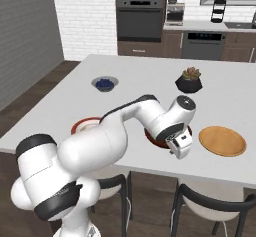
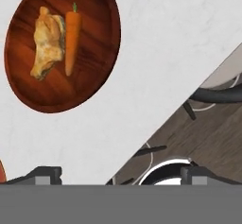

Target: Pick the chicken drumstick and carrot from their plates and place them in the bowl. Then put the bowl in the fridge.

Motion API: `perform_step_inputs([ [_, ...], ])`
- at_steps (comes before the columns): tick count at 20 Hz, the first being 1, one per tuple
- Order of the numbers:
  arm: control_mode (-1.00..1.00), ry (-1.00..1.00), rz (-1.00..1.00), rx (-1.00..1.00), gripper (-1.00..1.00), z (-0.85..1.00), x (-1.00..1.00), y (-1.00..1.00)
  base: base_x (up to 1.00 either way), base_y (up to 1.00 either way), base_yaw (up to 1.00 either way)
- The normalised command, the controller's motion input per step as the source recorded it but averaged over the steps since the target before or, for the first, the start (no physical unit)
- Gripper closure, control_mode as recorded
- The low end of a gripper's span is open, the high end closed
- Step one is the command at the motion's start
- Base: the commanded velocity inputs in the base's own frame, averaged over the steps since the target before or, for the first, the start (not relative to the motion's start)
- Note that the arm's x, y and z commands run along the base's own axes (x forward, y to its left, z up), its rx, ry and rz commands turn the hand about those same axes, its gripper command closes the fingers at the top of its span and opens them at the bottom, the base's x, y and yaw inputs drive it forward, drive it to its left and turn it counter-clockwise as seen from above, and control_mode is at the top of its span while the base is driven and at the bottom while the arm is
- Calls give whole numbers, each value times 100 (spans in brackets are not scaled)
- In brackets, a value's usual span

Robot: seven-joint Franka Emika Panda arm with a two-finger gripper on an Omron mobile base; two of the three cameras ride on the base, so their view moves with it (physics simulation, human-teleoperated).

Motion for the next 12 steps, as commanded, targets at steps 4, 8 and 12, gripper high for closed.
perform_step_inputs([
  [4,-100,0,-4,3,-100,-41,7,-1,0,0,0],
  [8,-100,0,-4,0,-100,-19,32,0,0,0,0],
  [12,-100,0,-2,0,-100,-17,32,0,0,0,0],
])
